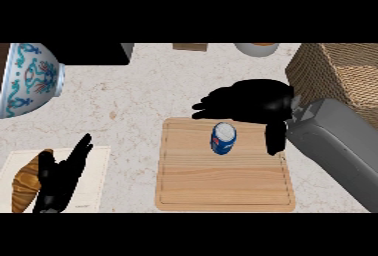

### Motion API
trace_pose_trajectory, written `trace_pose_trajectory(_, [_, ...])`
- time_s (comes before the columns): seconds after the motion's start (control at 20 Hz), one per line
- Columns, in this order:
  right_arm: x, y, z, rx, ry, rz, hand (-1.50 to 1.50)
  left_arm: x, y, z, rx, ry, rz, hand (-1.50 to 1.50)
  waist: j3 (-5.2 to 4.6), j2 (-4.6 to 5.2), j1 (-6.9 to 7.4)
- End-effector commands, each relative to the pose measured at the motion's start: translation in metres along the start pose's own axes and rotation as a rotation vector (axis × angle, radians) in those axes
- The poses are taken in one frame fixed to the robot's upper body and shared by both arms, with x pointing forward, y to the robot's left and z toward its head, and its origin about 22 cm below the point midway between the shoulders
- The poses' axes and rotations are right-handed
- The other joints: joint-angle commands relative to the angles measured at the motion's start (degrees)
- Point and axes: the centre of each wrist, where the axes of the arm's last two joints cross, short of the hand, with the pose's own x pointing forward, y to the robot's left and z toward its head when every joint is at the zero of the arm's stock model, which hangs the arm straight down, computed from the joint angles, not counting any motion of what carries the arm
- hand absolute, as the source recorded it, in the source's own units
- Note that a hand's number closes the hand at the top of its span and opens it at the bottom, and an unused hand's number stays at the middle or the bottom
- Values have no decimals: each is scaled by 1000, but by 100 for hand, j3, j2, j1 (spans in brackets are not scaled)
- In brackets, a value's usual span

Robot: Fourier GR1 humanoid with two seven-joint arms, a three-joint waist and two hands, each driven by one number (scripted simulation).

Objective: Pick the can from the cutting board and place it in the basket

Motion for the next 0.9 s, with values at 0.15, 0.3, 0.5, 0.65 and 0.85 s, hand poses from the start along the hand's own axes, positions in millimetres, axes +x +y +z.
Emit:
trace_pose_trajectory(0.15, [-2, 18, -30, -15, 1, 6, -150, -38, 0, -1, 2, 120, 17, 0, -79, 50, -9])
trace_pose_trajectory(0.3, [-10, 27, -20, -20, 7, -5, -150, -34, -2, 12, 13, 119, 9, 0, -74, 30, -8])
trace_pose_trajectory(0.5, [-12, 29, -38, -29, -19, -14, -150, -18, 1, 1, 9, 120, 19, 0, -75, 44, 10])
trace_pose_trajectory(0.65, [-21, 36, -32, -13, -18, -11, -150, -34, -6, -1, 10, 120, 7, 0, -78, 46, -20])
trace_pose_trajectory(0.85, [-23, 52, -42, 0, -9, 21, -150, -37, -6, 1, 9, 119, 12, 0, -77, 50, -11])
